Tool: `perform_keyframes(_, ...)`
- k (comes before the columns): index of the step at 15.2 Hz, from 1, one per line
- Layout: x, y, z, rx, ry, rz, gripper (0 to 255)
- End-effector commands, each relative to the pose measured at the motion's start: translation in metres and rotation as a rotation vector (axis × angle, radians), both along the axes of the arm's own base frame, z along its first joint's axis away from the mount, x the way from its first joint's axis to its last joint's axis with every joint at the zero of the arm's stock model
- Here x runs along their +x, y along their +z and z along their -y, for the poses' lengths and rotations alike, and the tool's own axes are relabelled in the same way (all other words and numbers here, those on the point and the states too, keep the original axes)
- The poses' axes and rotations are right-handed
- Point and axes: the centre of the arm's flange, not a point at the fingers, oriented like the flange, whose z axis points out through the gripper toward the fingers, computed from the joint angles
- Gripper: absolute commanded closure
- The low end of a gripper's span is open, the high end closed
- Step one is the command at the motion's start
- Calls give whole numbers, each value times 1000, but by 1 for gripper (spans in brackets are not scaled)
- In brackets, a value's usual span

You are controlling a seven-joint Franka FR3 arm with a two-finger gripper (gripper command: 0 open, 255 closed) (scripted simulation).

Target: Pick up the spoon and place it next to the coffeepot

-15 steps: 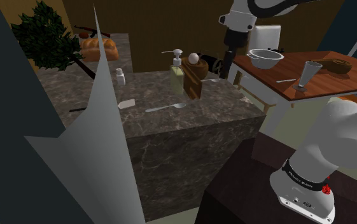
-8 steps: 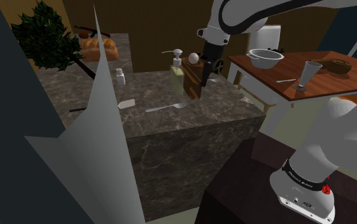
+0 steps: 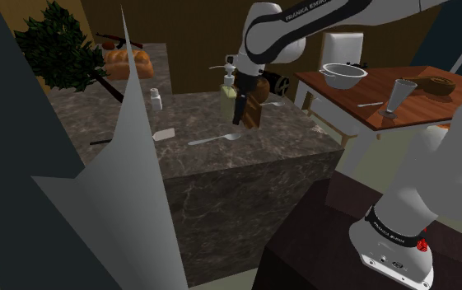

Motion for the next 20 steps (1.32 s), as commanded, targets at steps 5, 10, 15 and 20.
perform_keyframes(5, 51, -41, -40, 48, 133, 23, 0)
perform_keyframes(10, 59, -67, -52, 55, 154, 27, 0)
perform_keyframes(15, 61, -86, -57, 55, 154, 27, 0)
perform_keyframes(20, 61, -86, -57, 55, 154, 27, 0)
